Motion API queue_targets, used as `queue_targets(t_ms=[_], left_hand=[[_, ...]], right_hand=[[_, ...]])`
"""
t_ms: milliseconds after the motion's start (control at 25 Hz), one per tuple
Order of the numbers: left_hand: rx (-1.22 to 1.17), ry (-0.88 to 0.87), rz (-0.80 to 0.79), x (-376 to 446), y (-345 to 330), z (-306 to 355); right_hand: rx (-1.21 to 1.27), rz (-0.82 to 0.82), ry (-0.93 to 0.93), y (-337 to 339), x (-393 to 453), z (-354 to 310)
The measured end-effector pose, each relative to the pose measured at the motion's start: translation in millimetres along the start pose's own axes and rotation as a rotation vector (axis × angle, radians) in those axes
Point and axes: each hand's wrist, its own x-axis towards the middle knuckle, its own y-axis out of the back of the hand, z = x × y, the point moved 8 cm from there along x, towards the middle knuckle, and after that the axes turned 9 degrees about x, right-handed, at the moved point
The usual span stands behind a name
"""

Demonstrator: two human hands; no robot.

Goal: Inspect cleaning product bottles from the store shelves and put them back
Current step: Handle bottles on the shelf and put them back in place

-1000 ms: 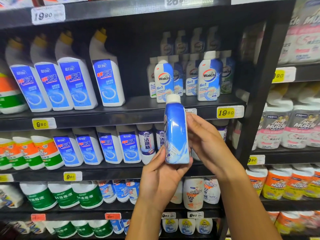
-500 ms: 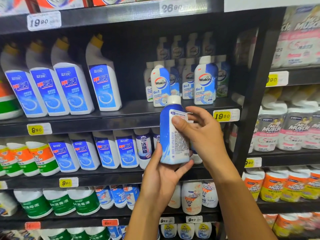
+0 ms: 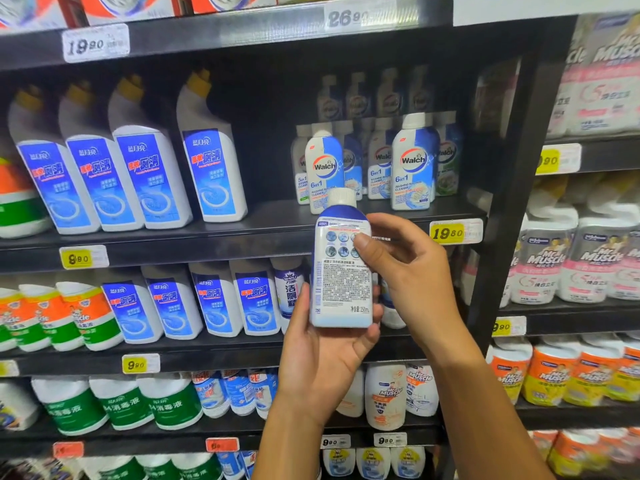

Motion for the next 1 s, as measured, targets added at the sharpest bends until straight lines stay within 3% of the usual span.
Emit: queue_targets(t_ms=[160, 280, 440, 600, 760, 880, 1000], left_hand=[[0.331, -0.264, 0.197, -6, 6, 25], [0.580, -0.365, 0.311, -15, 2, 34], [0.635, -0.437, 0.319, -24, -3, 38], [0.803, -0.566, 0.430, -30, -10, 46], [0.869, -0.606, 0.399, -36, -15, 51], [0.864, -0.530, 0.341, -34, -11, 57], [0.950, -0.421, 0.185, -21, -13, 63]], right_hand=[[0.008, 0.051, -0.055, 4, -4, 9], [0.034, 0.006, -0.092, -3, -8, 11], [0.053, -0.042, -0.097, -9, -8, 10], [0.152, -0.108, -0.199, -15, -10, 20], [0.212, -0.036, -0.209, -6, -1, 18], [0.208, 0.032, -0.251, 6, 5, 23], [0.173, -0.057, -0.271, 4, 6, 24]])
